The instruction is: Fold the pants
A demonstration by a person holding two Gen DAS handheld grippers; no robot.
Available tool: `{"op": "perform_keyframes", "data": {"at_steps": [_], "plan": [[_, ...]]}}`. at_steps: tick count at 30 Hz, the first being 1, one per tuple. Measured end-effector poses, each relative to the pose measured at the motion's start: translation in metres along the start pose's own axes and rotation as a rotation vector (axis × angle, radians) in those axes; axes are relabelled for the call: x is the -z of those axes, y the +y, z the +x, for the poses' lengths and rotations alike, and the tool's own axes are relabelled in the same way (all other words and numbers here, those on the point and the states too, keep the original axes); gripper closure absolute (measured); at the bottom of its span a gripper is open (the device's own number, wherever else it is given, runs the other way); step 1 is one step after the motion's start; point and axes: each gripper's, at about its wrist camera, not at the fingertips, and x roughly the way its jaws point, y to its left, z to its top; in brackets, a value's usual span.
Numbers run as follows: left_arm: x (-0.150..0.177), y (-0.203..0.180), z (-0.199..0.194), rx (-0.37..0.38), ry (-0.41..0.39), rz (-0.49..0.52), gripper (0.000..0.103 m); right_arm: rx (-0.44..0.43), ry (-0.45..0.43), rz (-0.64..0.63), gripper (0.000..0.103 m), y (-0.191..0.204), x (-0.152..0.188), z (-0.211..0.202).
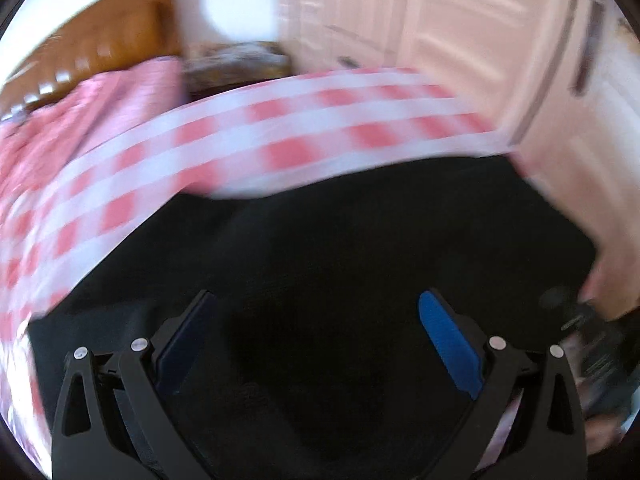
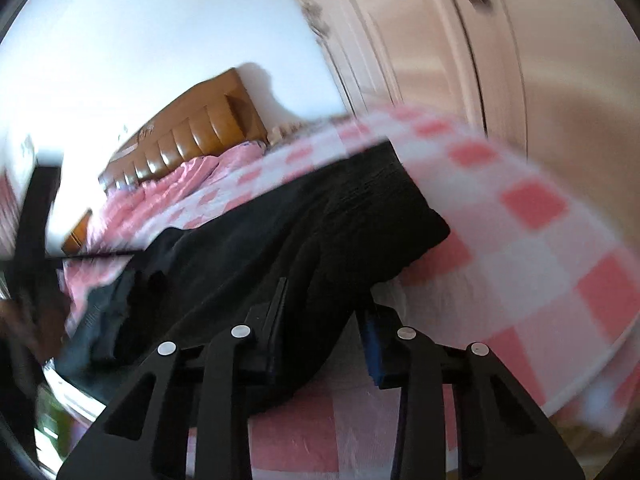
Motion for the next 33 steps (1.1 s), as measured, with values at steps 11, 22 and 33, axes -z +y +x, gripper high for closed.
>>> {"op": "perform_keyframes", "data": {"at_steps": [11,22,33], "plan": [[-0.087,-0.251,0.086,-0.079,0.43,0.546,0.002,0.078,-0.056,-0.122,0.069,0.012,0.006,-0.001],[-0.05,-0.274,0.166,-0.413,0.668,0.787,0.051,0.047,-0.061,-0.113,0.066,0.008,0.006,-0.002],[-0.083,-0.23,0.09,-0.189,0.448,0.607,0.082,-0.03,-0.177,-0.165,0.019,0.029,0.03,-0.051]]}}
